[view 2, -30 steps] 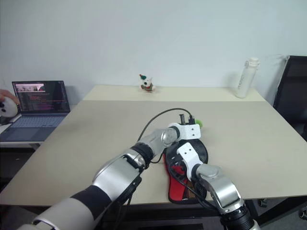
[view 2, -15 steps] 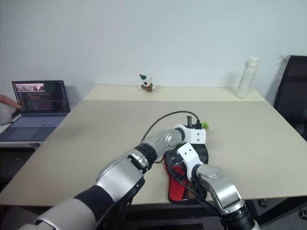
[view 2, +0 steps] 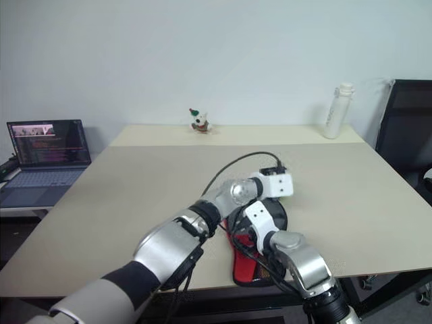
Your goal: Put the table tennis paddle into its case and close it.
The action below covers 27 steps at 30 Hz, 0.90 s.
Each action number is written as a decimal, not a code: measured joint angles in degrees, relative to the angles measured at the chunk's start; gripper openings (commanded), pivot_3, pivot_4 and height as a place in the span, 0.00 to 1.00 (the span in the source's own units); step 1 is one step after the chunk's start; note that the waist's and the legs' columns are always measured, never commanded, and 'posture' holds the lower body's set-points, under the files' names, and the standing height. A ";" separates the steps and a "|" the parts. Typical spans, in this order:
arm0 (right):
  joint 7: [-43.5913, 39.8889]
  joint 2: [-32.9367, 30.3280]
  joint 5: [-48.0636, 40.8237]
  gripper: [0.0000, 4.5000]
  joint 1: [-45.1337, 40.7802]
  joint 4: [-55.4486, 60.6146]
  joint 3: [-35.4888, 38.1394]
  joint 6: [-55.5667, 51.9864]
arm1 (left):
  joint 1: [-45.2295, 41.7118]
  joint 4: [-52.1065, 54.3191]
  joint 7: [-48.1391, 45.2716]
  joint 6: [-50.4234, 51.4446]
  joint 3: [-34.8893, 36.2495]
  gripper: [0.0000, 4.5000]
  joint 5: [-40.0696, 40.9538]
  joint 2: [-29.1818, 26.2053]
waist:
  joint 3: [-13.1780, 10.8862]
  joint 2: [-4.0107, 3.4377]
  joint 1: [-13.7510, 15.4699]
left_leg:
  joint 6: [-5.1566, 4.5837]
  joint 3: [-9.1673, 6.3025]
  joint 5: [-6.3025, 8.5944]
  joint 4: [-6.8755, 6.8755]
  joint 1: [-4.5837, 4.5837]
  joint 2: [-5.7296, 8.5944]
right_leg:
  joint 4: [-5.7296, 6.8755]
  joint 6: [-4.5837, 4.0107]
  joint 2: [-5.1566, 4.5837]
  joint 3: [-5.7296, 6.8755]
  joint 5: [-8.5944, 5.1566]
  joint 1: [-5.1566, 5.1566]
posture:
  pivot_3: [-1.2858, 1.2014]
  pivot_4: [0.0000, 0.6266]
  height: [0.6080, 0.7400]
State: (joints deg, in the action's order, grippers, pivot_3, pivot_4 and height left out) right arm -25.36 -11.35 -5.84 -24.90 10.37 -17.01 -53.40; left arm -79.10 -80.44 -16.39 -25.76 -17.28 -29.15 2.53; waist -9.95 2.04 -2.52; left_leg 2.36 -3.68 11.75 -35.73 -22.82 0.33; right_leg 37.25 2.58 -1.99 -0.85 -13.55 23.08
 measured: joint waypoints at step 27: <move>-10.47 -14.27 -30.52 1.00 5.83 25.74 28.75 -26.64 | 32.12 49.52 -44.72 33.12 16.44 0.76 39.05 -21.33 | -0.23 -0.12 1.33 | 0.00 -0.15 0.00 -0.16 -0.31 0.07 | -0.13 -0.10 -0.09 0.03 0.07 0.08 | 0.52 0.24 1.00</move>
State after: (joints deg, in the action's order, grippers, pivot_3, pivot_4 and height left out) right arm -35.83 -25.61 -36.37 -19.07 36.11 11.74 -80.03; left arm -46.98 -30.92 -61.11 7.36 -0.84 9.90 -18.80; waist -10.17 1.92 -1.19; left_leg 2.36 -3.82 11.75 -35.89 -23.13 0.40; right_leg 37.13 2.48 -2.08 -0.81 -13.48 23.16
